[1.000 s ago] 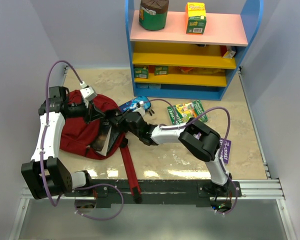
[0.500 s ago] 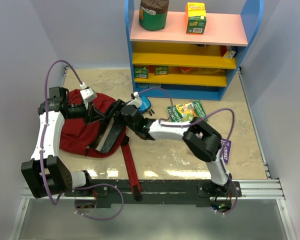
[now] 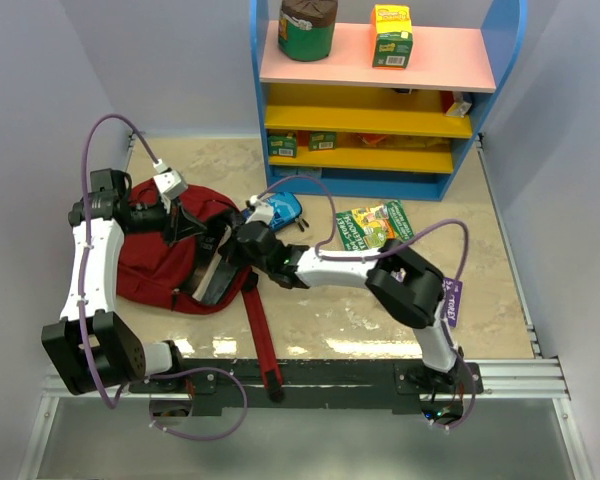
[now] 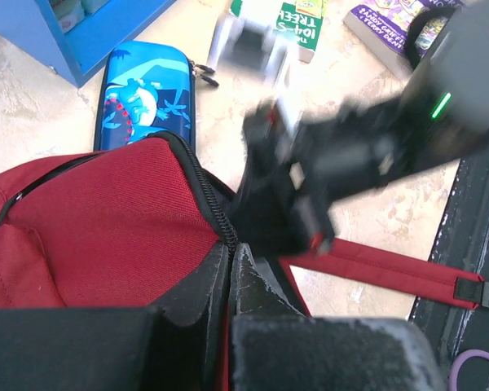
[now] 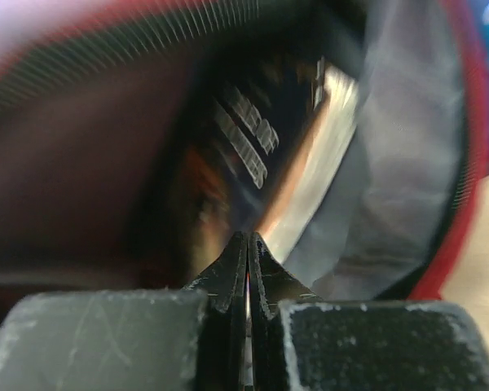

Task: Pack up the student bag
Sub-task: Place the book in the student bag.

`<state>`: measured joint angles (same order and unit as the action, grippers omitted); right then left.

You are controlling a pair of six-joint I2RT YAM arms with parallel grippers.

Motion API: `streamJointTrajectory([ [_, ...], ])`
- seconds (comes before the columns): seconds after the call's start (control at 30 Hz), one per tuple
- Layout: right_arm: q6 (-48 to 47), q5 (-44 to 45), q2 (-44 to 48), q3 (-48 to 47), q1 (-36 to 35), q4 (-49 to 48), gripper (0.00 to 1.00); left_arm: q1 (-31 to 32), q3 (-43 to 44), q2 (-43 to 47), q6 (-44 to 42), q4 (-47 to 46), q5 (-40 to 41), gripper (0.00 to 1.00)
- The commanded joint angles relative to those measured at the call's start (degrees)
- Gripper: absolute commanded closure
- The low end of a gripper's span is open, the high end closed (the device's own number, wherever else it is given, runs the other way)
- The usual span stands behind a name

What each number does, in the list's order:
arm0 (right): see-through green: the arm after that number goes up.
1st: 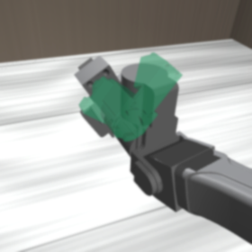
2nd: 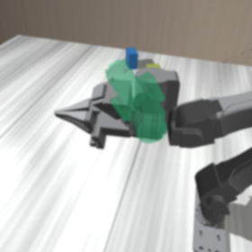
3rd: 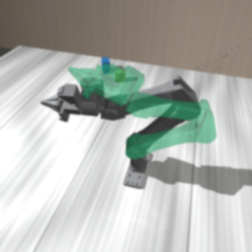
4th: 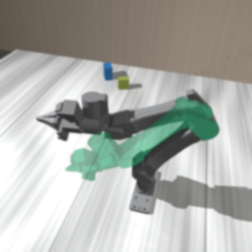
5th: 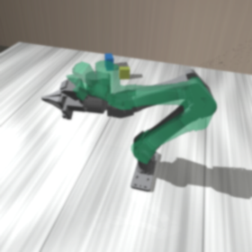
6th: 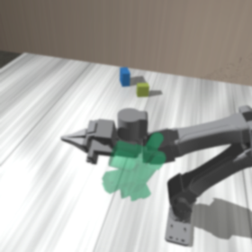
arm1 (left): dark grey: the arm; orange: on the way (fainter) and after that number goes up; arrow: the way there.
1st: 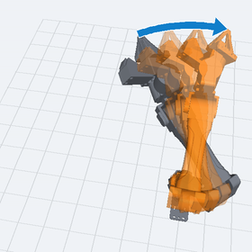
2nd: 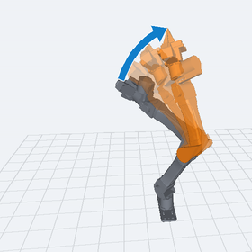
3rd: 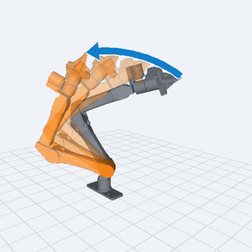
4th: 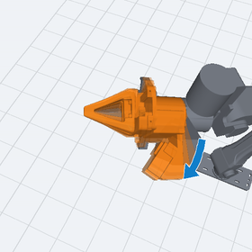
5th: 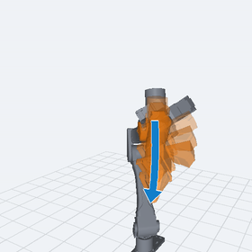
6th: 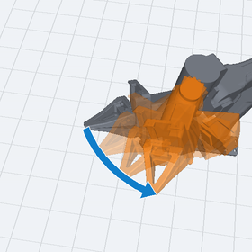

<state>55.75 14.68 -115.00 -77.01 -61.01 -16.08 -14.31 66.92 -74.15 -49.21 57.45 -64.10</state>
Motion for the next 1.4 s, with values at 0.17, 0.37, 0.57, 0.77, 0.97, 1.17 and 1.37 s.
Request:
streamJointTrajectory([
  [0.17,-3.27,3.52,-13.57,-20.86,-2.79,14.74,1.00,-0.28,1.55,1.99,-1.33,-0.15,-5.95,1.00],
  [0.37,-3.45,-2.09,-21.57,-32.90,-2.88,14.67,1.00,-0.20,1.73,1.20,-2.20,0.38,-6.83,1.00],
  [0.57,-5.73,-2.74,-17.64,-28.84,-1.57,11.59,0.73,-0.28,2.61,1.02,-4.49,2.49,-6.92,1.00],
  [0.77,-4.86,-0.70,4.03,-5.04,5.44,7.99,0.01,-0.28,2.34,0.67,-5.89,3.63,-7.09,1.00],
  [0.97,-7.57,4.21,17.69,3.52,17.84,22.39,0.01,-0.37,2.78,-0.12,-6.95,4.86,-6.92,1.00],
  [1.17,-17.07,21.16,16.40,-3.99,24.80,40.49,0.01,-0.37,2.34,-0.03,-8.88,6.53,-6.83,1.00],
  [1.37,-18.05,28.82,5.94,-10.69,25.77,48.24,0.01,-0.46,1.29,-0.12,-10.29,7.41,-7.10,1.00],
])
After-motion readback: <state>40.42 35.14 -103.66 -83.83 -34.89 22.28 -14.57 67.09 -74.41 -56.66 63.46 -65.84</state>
